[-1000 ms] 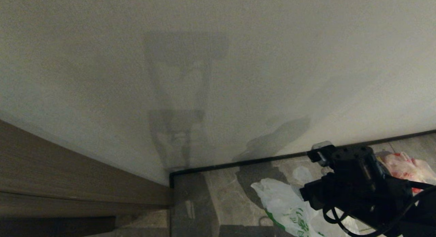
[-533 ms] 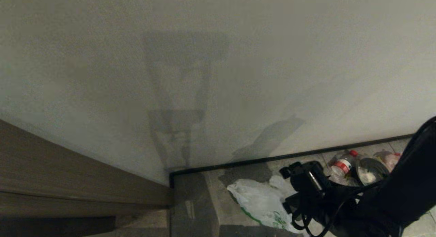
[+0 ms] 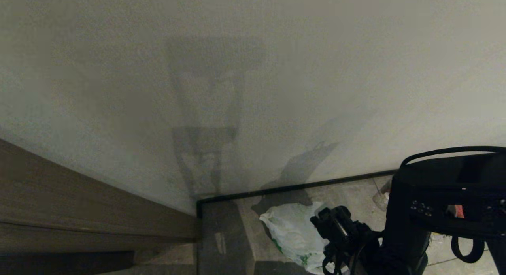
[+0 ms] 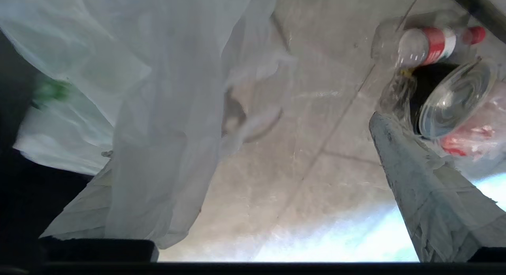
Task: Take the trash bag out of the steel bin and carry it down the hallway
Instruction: Put the trash bag at the door
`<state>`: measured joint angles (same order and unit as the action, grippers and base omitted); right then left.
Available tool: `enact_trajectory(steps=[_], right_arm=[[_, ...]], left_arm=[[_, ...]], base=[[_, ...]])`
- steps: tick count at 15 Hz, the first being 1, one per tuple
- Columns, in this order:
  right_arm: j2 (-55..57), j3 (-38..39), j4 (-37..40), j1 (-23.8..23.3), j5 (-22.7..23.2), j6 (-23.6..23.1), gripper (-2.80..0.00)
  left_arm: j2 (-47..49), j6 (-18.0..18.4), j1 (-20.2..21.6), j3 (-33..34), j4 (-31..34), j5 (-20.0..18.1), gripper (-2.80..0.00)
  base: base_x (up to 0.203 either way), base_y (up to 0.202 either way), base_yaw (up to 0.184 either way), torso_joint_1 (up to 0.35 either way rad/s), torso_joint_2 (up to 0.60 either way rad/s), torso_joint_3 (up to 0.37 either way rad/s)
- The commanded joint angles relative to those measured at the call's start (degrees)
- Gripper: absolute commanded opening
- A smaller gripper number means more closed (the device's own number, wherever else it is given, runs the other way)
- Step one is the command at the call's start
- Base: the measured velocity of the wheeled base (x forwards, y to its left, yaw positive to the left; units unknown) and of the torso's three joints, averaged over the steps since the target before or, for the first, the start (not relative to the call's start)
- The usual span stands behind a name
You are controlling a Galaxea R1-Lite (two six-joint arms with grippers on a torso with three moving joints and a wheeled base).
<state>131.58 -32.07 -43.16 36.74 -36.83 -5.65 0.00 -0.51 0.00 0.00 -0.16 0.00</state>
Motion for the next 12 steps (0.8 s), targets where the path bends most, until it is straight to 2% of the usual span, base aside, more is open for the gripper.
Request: enact_trajectory(steps=[1,4,7,10,12], right_arm=[[1.24,1.66,-0.11,-0.14,-0.26,-0.37,0.00],[-2.85,5.15,0.04,-0.11,-0.42,-0.35,0.00],[-8.12,7.88,2.89,1.90,-1.78,0.48,0.00],[-9.48,4.69,3.08,2.02,-2.00,2.75,0.00],[-10.41,-1.10,3.08,2.02,-2.07,3.10,0.00]], left_arm=[[0.00,-0.02,0.00,0.00,-0.02,0.00,-2.80],[0.00,-0.02,0.00,0.00,-0.02,0.00,-2.80],[0.00,-0.02,0.00,0.00,-0.02,0.00,-2.80],[0.01,-0.02,0.00,0.00,-0.02,0.00,-2.80],[0.02,-0.02,0.00,0.00,-0.02,0.00,-2.80]], base=[[0.000,0.000,0.000,0.000,0.00,0.000],[0.000,0.000,0.000,0.000,0.00,0.000],[0.000,0.000,0.000,0.000,0.00,0.000],[0.000,0.000,0.000,0.000,0.00,0.000],[0.000,0.000,0.000,0.000,0.00,0.000]])
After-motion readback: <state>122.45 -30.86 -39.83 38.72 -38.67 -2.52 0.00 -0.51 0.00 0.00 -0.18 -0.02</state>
